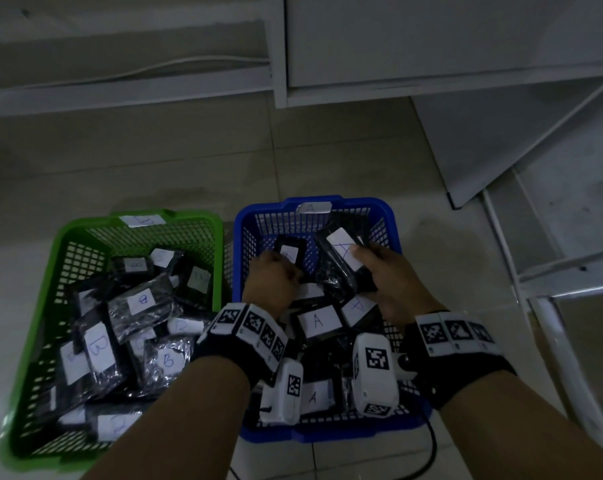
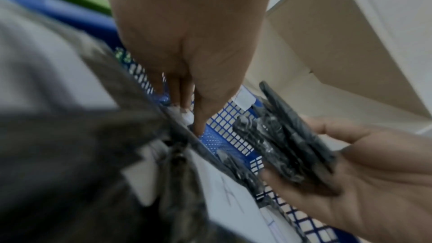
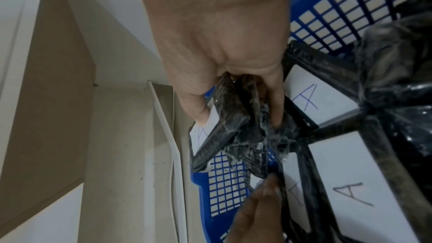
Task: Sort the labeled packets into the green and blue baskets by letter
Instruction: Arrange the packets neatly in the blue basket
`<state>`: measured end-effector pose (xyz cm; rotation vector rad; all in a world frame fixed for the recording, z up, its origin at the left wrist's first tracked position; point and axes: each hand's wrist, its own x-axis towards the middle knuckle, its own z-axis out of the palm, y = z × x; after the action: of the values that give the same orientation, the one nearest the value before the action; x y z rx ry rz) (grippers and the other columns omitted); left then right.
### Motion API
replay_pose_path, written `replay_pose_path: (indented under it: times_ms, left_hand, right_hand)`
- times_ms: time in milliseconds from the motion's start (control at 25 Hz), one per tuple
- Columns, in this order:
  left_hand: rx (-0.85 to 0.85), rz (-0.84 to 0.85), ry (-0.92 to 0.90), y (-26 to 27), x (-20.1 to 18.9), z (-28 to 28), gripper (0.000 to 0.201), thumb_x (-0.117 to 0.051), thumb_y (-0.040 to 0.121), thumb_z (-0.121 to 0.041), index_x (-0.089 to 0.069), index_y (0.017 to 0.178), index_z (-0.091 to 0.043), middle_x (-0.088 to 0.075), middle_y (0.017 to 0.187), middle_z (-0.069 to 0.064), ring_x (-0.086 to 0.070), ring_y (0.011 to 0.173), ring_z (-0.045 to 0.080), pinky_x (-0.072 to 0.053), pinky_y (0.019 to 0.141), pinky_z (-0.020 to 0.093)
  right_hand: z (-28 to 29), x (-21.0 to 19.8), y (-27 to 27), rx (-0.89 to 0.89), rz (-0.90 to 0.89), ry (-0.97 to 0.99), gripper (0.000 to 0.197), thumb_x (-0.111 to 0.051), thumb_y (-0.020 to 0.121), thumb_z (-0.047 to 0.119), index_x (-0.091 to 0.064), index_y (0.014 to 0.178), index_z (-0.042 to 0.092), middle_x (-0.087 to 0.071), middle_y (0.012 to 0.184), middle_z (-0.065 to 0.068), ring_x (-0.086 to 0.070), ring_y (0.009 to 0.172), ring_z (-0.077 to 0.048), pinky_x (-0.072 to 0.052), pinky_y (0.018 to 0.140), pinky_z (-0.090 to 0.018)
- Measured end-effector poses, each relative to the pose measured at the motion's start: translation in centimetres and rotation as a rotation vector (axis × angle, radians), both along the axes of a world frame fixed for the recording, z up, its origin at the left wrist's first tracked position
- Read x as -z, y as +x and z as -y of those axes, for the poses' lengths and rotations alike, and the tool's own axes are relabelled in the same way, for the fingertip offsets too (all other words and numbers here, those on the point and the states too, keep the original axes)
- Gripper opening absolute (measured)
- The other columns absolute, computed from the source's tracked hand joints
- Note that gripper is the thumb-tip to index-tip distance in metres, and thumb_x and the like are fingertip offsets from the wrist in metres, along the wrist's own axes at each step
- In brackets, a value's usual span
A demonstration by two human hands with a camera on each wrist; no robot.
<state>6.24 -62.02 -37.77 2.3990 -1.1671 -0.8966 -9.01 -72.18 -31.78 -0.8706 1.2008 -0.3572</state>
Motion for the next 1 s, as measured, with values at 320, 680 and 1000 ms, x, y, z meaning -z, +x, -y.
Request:
replay_pose_path:
  times_ms: [320,680,1000]
  left_hand:
    - [-0.220,-0.045,-0.070,0.3,-0.9,1.5,0.023,-0.060,0.085,-0.013,-0.064,0.107,-0.015,-0.059,0.119,0.013,-0.058,0.104,0.029,-0.043,0.083,0.023]
    - [-0.507,0.087,-0.506,1.1,-6.1,-3.6,0.027,-0.049,0.087,-0.001,-0.059,0.110,-0.012,-0.044,0.119,0.011,-0.044,0.087,0.011,-0.030,0.075,0.009]
    - [-0.573,-0.002,-0.487,2.7,-6.1,-6.1,0.028,-0.048,0.087,-0.001,-0.059,0.109,-0.015,-0.046,0.115,0.008,-0.033,0.076,-0.002,-0.029,0.071,0.012]
  right_hand:
    - [-0.6,0.1,-0.2,-0.067,0.000,-0.068,0.020,-0.061,0.091,0.023,-0.066,0.107,0.011,-0.072,0.100,-0.012,-0.071,0.086,-0.026,-0.059,0.070,-0.037]
    - [-1.5,1.3,6.0,-0.806,-0.439,-1.104,0.065,-0.063,0.085,0.031,-0.036,0.142,0.016,-0.040,0.134,-0.009,-0.053,0.110,-0.028,-0.050,0.088,-0.039]
    - [-0.2,3.4,7.1,-1.031,-0.391,-1.184,0.065,-0.063,0.080,0.004,-0.043,0.139,0.020,-0.048,0.131,-0.008,-0.047,0.117,-0.029,-0.045,0.095,-0.042]
